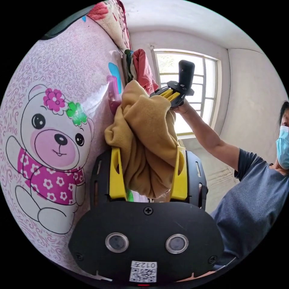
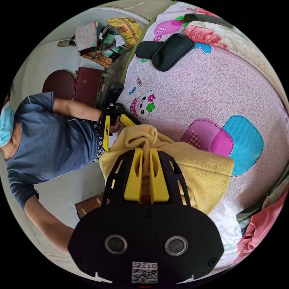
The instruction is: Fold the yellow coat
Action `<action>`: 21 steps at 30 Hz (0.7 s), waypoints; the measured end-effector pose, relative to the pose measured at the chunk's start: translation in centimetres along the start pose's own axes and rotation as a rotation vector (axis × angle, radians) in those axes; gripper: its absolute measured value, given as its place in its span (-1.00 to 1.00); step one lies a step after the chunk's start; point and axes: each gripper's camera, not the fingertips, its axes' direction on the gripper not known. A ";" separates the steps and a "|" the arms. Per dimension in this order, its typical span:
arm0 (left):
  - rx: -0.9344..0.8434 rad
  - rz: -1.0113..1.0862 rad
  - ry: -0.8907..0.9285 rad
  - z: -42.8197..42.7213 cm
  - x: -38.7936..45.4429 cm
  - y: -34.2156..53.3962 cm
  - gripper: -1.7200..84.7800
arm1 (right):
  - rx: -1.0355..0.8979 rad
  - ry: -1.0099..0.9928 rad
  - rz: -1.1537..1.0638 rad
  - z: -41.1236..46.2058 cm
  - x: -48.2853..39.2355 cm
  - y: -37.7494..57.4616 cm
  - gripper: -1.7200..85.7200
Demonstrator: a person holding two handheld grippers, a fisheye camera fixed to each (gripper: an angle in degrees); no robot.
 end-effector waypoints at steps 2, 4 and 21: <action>-0.005 -0.007 0.098 -0.5 -0.6 -0.5 -0.33 | 0.026 -0.004 0.000 0.5 0.6 1.7 -0.92; -0.022 -0.009 0.093 -0.5 -0.8 -1.0 -0.31 | 0.036 -0.009 -0.001 1.2 1.1 2.8 -0.91; -0.013 -0.229 -0.190 3.1 0.1 -6.1 -0.64 | 0.332 0.202 0.168 4.6 2.8 19.4 -0.69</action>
